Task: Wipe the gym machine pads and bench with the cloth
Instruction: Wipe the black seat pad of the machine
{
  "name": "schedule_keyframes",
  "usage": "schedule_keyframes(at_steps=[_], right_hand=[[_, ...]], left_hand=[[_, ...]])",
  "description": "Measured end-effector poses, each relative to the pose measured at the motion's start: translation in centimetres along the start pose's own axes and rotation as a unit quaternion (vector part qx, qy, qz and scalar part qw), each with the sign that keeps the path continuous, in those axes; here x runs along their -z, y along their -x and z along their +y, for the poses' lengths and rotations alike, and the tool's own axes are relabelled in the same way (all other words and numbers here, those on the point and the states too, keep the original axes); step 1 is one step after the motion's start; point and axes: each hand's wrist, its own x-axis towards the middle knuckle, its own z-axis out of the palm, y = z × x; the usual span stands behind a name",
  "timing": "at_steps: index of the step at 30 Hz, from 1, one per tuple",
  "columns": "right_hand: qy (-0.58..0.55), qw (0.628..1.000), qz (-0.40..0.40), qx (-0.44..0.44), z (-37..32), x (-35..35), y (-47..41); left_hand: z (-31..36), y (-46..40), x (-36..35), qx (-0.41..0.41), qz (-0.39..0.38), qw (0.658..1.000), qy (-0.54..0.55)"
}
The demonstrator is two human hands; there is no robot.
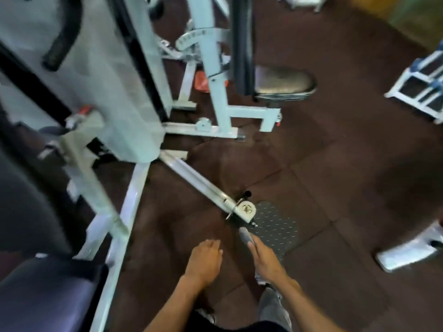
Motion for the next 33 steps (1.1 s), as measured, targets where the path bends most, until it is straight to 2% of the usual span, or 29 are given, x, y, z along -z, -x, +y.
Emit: schedule_keyframes(at_steps=[7, 13, 20, 25, 29, 33], right_hand=[[-0.074, 0.994, 0.077, -0.033, 9.5, 16.7, 0.0], [-0.096, 0.987, 0.126, -0.028, 13.0, 28.9, -3.8], [-0.067, 0.989, 0.128, -0.016, 11.0, 37.0, -15.2], [-0.073, 0.988, 0.134, 0.012, 7.5, 41.7, -25.0], [-0.098, 0.987, 0.124, -0.018, 3.9, 45.8, -34.0], [-0.100, 0.984, 0.148, -0.017, 0.4, 49.6, -43.5]], left_hand=[[19.1, -9.8, -0.4, -0.075, -0.004, 0.996, -0.046], [28.6, -17.6, 2.0, -0.099, 0.016, 0.992, -0.070], [31.1, -29.6, 7.5, -0.069, 0.069, 0.994, -0.045], [30.6, -40.4, 12.5, -0.057, 0.098, 0.993, -0.017], [29.3, -49.5, 17.9, -0.035, 0.113, 0.993, 0.008], [27.3, -59.1, 23.5, -0.012, 0.168, 0.986, 0.021]])
